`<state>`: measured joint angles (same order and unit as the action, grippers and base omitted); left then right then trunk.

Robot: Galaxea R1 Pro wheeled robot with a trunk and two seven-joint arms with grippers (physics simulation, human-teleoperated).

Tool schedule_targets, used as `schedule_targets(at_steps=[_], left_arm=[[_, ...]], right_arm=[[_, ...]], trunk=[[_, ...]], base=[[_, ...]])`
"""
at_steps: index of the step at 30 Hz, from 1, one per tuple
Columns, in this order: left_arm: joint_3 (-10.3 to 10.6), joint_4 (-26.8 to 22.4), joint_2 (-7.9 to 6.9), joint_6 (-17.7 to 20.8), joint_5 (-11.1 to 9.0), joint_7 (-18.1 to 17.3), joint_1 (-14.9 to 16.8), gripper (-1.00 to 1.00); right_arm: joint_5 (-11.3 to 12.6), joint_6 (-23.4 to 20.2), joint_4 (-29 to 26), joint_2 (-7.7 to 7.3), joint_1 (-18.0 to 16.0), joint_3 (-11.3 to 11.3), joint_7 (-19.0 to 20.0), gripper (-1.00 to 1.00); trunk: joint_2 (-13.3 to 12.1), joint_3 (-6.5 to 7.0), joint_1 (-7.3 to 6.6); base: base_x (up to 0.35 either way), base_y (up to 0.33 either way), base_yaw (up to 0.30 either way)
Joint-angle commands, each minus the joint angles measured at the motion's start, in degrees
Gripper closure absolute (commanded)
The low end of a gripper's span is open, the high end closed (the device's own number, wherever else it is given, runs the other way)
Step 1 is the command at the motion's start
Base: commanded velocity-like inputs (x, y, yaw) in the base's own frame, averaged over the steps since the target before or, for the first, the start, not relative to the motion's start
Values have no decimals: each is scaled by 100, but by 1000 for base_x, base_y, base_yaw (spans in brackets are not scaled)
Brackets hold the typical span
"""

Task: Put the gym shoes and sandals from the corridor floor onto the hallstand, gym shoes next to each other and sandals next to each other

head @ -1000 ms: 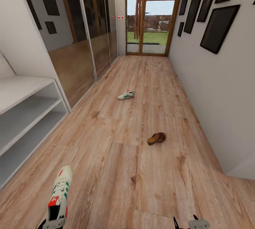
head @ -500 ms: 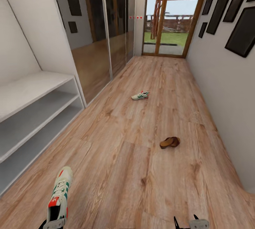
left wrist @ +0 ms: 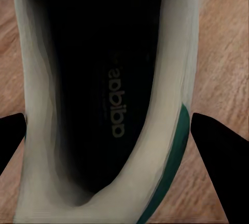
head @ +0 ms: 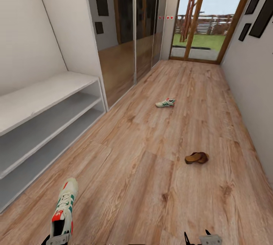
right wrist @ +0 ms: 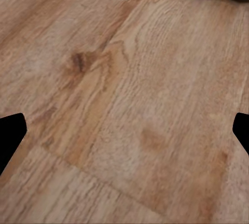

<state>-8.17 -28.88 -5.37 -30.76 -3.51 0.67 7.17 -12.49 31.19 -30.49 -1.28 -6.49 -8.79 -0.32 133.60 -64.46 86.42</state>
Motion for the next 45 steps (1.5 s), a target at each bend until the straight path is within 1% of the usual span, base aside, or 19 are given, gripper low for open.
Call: schedule_targets(at_steps=[1, 8, 11, 19, 45], left_arm=[[13, 5, -1, -18, -33, 6, 4, 100], [22, 8, 32, -17, 9, 49, 4, 100], [18, 13, 43, -17, -5, 55, 4, 100], [17, 14, 45, -17, -27, 56, 4, 100], [15, 14, 42, -17, -18, 56, 4, 100]], right_arm=[[-60, 20, 1, 6, -2, -30, -3, -100], [-61, 20, 3, 10, -2, -35, -3, -100], [-61, 19, 7, 13, -2, -33, -3, -100], [-62, 18, 8, 39, -2, -27, -3, -100], [-61, 18, 9, 40, -2, -26, -3, -100]], trunk=[[2, -8, -2], [2, -35, -2], [2, -47, -2], [2, -78, -2], [2, -187, -2]], base=[[-118, 0, 276], [-260, 0, 276], [-93, 0, 276], [-14, 0, 275], [0, 0, 272]])
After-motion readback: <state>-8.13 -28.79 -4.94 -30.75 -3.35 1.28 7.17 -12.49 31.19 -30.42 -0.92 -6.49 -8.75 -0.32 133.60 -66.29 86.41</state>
